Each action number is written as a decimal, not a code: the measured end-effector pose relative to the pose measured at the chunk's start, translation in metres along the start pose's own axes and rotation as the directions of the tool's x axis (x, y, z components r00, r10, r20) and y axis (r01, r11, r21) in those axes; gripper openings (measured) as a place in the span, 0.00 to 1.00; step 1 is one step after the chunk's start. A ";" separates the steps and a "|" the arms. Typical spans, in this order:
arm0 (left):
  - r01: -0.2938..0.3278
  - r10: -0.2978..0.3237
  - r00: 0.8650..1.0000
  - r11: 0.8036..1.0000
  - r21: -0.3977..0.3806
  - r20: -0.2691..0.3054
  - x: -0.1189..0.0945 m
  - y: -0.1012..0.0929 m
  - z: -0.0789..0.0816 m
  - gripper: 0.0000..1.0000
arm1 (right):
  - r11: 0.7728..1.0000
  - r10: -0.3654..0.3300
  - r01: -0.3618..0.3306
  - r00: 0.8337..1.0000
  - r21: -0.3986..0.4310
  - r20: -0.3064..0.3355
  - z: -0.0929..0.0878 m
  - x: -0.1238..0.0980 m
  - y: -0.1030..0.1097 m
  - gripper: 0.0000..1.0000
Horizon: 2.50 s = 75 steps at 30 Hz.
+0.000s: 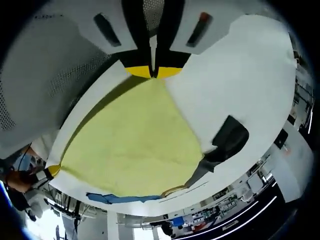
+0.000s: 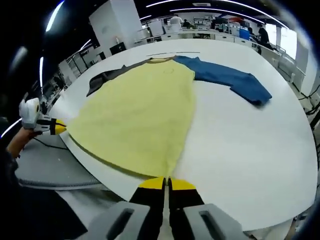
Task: Fold the garment on the visible template until the final outline fits inside the template.
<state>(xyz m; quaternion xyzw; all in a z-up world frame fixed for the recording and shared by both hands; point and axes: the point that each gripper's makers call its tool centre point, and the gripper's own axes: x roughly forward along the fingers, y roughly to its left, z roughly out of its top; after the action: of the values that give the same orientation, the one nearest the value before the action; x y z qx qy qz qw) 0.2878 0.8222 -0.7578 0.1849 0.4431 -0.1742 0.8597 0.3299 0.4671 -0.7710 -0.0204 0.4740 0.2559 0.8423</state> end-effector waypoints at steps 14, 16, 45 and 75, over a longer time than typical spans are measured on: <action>0.011 -0.009 1.000 0.989 -0.145 0.009 -0.007 0.004 -0.005 0.28 | 0.999 0.034 -0.034 0.999 0.000 0.026 -0.001 -0.001 0.003 0.13; 0.039 -0.034 0.999 0.979 -0.198 0.028 -0.010 0.001 -0.003 0.36 | 0.999 0.041 -0.040 0.999 -0.009 0.024 -0.001 0.000 0.003 0.21; 0.158 -0.030 0.940 0.921 -0.355 0.341 -0.032 0.010 0.066 0.99 | 0.993 0.099 -0.077 0.963 -0.094 0.253 0.118 -0.039 -0.055 0.69; 0.159 -0.029 0.929 0.931 -0.328 0.370 -0.031 0.007 0.087 0.96 | 0.942 -0.036 0.061 0.996 -0.331 0.081 0.148 0.033 -0.159 0.36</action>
<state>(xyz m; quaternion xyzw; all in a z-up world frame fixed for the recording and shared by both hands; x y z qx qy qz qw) 0.3346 0.7913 -0.6837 -0.0288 0.3110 -0.1644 0.9356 0.5321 0.3839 -0.7492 -0.1648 0.3920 0.3121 0.8496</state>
